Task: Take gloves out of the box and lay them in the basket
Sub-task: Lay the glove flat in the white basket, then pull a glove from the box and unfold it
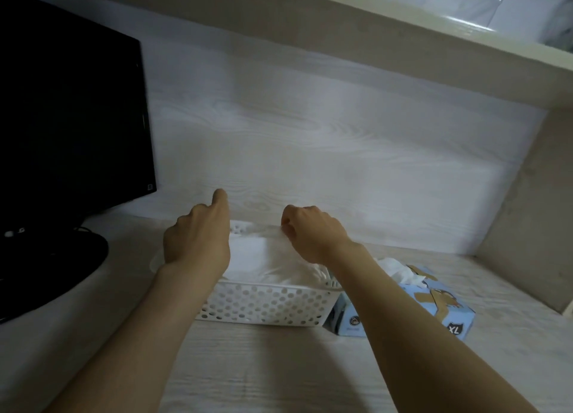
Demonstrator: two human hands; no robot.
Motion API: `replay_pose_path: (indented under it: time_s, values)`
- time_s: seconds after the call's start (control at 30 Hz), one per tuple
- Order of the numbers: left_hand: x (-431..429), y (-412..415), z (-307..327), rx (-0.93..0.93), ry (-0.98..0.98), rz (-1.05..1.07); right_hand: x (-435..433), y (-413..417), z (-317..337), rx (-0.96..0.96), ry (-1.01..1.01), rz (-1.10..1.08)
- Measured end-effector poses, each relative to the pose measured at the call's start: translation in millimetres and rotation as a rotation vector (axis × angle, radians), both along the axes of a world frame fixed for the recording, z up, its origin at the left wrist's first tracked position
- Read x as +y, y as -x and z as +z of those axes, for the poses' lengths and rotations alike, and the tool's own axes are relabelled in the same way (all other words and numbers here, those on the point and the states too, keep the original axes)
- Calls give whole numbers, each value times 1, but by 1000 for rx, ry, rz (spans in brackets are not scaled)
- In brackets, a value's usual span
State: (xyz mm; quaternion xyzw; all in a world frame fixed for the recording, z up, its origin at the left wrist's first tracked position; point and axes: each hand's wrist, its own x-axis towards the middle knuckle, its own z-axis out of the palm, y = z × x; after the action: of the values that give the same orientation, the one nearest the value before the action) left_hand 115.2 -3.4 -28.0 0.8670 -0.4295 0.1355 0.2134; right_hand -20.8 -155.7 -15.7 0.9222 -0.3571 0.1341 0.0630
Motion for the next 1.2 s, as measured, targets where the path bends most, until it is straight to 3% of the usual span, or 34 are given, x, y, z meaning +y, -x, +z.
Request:
replay_pose_path:
  time_s: [0.27, 0.37, 0.5, 0.6, 0.9, 1.1, 1.2]
  values:
    - [1, 0, 5, -83, -68, 98, 5, -6, 4, -97, 66, 43]
    - [-2, -3, 5, -148, -45, -35, 13, -2, 13, -89, -36, 126]
    - [-6, -3, -1, 185, -147, -157, 27, 3, 16, 111, -340, 187]
    - [-8, -7, -6, 320, -346, -228, 29, 1, 6, 310, -352, 117]
    - [-18, -14, -2, 323, -572, -281, 9, -13, -27, 450, -561, 57]
    - [-21, -11, -1, 321, -597, -271, 19, -3, -8, 296, -678, 8]
    - [-22, -14, -2, 331, -617, -266, 17, 2, -2, 326, -304, 17]
